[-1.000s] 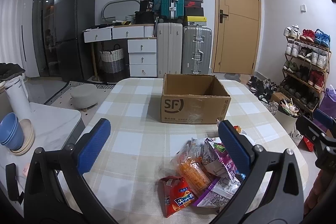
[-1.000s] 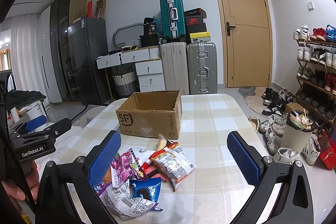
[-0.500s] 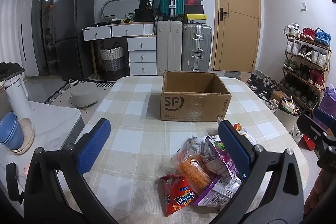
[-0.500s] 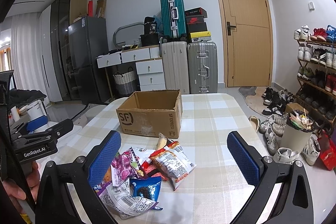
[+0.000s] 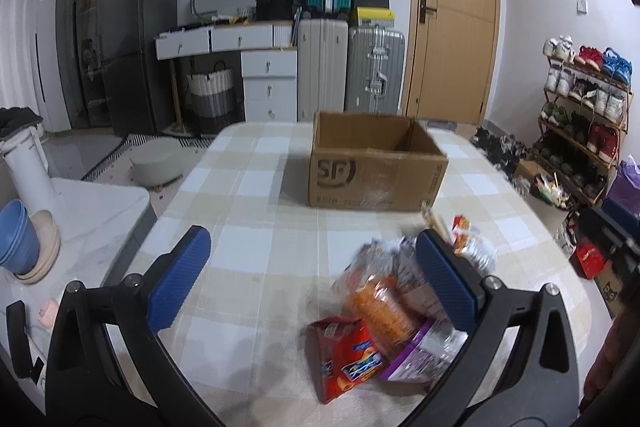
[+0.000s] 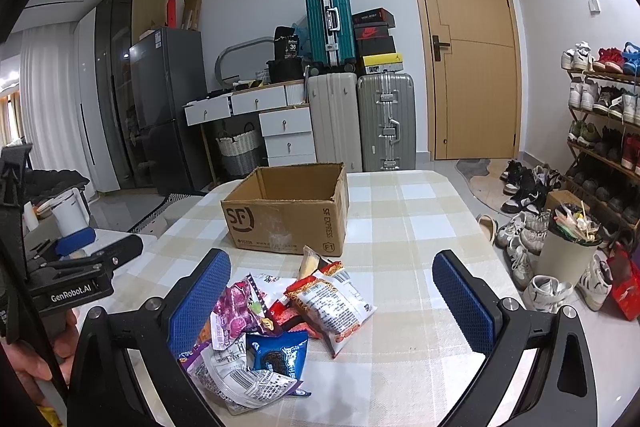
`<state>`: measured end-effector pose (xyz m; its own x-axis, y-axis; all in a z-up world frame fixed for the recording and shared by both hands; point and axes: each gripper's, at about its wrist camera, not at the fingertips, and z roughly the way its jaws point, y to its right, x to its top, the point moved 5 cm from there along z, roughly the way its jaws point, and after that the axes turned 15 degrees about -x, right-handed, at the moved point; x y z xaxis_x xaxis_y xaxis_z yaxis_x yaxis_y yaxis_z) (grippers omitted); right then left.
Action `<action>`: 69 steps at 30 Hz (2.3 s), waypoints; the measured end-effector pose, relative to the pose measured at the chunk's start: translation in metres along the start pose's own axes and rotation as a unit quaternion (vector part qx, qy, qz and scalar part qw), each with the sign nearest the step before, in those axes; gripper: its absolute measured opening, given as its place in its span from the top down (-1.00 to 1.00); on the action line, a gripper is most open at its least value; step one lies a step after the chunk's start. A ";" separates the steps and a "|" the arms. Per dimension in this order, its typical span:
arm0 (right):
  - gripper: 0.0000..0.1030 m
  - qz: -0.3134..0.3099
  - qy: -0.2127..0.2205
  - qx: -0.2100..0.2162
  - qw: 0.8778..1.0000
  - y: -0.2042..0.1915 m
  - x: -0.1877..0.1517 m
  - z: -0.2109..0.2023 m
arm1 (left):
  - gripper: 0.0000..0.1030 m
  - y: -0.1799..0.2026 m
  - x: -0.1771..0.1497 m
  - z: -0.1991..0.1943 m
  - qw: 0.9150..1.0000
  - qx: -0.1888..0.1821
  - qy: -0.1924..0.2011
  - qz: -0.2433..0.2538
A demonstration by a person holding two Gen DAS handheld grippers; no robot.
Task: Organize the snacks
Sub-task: 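Grasp the red chip bag with the left tool while the right tool grasps the white-purple bag, then carry the red chip bag and white-purple bag toward the cardboard box with both tools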
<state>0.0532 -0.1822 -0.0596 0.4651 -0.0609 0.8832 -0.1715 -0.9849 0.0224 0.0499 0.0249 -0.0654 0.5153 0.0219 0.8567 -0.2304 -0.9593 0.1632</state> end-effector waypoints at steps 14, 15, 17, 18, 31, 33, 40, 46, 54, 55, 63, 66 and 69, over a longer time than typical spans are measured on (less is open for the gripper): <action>-1.00 0.010 -0.044 0.016 0.999 -0.003 -0.020 0.032 | -0.99 -0.036 -0.080 0.070 0.984 -0.093 -0.144 -0.055; -0.99 0.010 -0.048 0.018 0.999 -0.003 -0.021 0.034 | -0.98 -0.038 -0.085 0.077 0.980 -0.102 -0.155 -0.069; -0.99 0.010 -0.054 0.019 0.998 -0.003 -0.024 0.039 | -0.89 -0.042 -0.093 0.089 0.973 -0.120 -0.173 -0.093; -0.99 0.010 -0.058 0.020 0.998 -0.004 -0.026 0.042 | -0.86 -0.043 -0.098 0.096 0.969 -0.133 -0.182 -0.105; -0.99 0.005 -0.106 0.082 0.991 -0.019 -0.039 0.052 | 0.28 -0.031 -0.107 0.105 0.945 -0.231 -0.188 -0.135; -0.99 0.002 -0.109 0.110 0.988 -0.024 -0.042 0.049 | 0.29 -0.032 -0.107 0.096 0.945 -0.233 -0.186 -0.134; -0.99 -0.052 -0.117 0.186 0.974 -0.055 -0.062 0.033 | 0.29 -0.047 -0.106 0.083 0.945 -0.233 -0.176 -0.144; -0.94 -0.151 -0.124 0.168 0.966 -0.095 -0.090 0.037 | 0.29 -0.057 -0.104 0.072 0.947 -0.233 -0.166 -0.149; -0.39 -0.207 -0.136 0.156 0.956 -0.113 -0.114 0.047 | 0.29 -0.066 -0.101 0.057 0.949 -0.230 -0.152 -0.151; -0.37 -0.213 -0.132 0.152 0.956 -0.114 -0.115 0.047 | 0.29 -0.067 -0.100 0.056 0.950 -0.229 -0.151 -0.151; 0.08 -0.237 -0.107 0.148 0.954 -0.119 -0.115 0.047 | 0.29 -0.065 -0.097 0.049 0.954 -0.221 -0.146 -0.142; 0.15 -0.234 -0.100 0.152 0.955 -0.116 -0.113 0.044 | 0.29 -0.064 -0.096 0.046 0.955 -0.221 -0.144 -0.137; 0.18 -0.230 -0.097 0.159 0.955 -0.115 -0.112 0.040 | 0.29 -0.063 -0.095 0.044 0.956 -0.218 -0.144 -0.133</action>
<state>0.0549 -0.0690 -0.1799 0.5855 0.3916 0.7098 0.3475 -0.9123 0.2167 0.0522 0.0710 -0.1786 0.7948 0.1103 0.5968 -0.3496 -0.7206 0.5988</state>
